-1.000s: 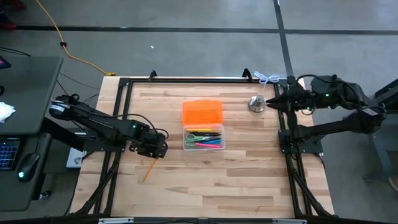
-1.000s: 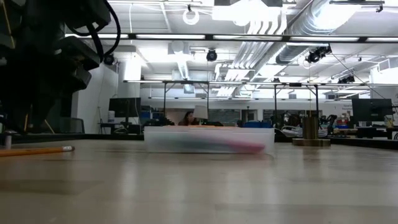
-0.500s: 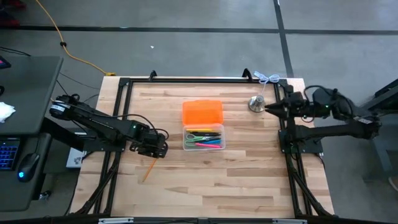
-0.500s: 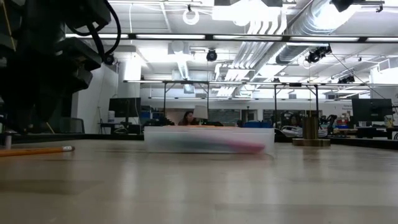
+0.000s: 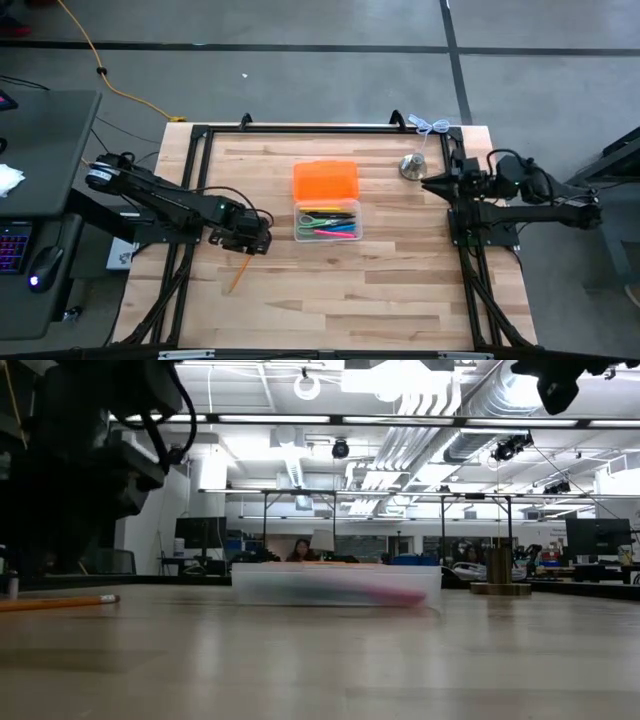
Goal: Pick & place school supplies into a supply box
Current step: Put the orange pencil into the orange supply box
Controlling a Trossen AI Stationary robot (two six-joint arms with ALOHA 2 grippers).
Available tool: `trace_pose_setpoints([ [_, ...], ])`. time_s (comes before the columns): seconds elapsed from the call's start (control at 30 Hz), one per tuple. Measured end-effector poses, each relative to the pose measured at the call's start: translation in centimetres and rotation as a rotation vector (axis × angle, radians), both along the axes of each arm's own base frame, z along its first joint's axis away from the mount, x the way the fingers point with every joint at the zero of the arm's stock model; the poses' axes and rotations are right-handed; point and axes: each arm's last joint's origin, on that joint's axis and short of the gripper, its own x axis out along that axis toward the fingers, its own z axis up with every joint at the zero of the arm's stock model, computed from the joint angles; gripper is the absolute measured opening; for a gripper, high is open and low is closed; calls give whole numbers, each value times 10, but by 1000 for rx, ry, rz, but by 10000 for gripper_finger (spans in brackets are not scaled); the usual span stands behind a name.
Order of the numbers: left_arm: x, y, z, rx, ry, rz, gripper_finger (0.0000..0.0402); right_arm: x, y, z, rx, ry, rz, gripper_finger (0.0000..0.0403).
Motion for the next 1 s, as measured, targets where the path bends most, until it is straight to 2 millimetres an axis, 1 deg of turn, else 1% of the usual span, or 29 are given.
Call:
trace_pose_setpoints([
  [0.1, 4, -2, -8, -10, 36, -5, 216, 2, 0, -3, 2, 10, 1, 44],
  [0.27, 10, -3, -17, -6, 40, -15, 216, 1, 0, -3, -21, 15, -1, 42],
  [0.47, 13, -7, -22, 7, 31, -26, 216, -2, -1, -10, -38, 86, -37, 46],
  [0.67, 12, -12, -22, 30, 22, -39, 216, -7, -2, -13, -58, 102, -78, 47],
  [0.9, 12, -12, -22, 26, 24, -23, 216, -12, -2, -30, -58, 22, -95, 51],
  [1.0, 12, -12, -22, 25, 25, -23, 216, -16, -2, -28, -59, -17, -94, 52],
])
